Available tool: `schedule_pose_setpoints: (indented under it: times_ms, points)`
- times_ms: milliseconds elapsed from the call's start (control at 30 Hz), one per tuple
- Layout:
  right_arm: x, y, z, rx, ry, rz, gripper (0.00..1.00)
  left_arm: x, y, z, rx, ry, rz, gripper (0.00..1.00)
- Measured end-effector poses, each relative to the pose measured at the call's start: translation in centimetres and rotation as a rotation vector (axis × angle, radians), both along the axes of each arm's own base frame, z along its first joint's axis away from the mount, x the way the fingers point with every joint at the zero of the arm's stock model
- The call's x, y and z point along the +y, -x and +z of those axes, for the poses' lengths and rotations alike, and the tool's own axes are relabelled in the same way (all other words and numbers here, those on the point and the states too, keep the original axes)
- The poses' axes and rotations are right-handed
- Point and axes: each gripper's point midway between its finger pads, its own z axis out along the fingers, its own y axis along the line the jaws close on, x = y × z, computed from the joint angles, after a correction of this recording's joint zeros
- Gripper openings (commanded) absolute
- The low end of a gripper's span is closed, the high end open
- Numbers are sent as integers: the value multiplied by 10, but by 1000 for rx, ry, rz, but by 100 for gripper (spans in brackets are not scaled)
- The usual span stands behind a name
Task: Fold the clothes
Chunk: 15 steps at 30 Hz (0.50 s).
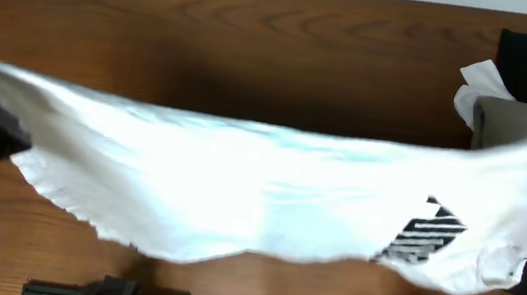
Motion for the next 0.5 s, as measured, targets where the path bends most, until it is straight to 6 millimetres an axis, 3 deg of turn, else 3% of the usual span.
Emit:
schedule_pose_setpoints:
  times_ms: [200, 367, 500]
  points:
    - [13, -97, -58, 231, 44, -1, 1, 6, -73, -46, 192, 16, 0, 6]
    - [27, -194, -134, 404, 79, 9, 1, 10, -160, -103, 343, 35, -19, 6]
    - [37, -254, -181, 440, 86, 17, 1, 7, -227, -142, 373, 53, -71, 6]
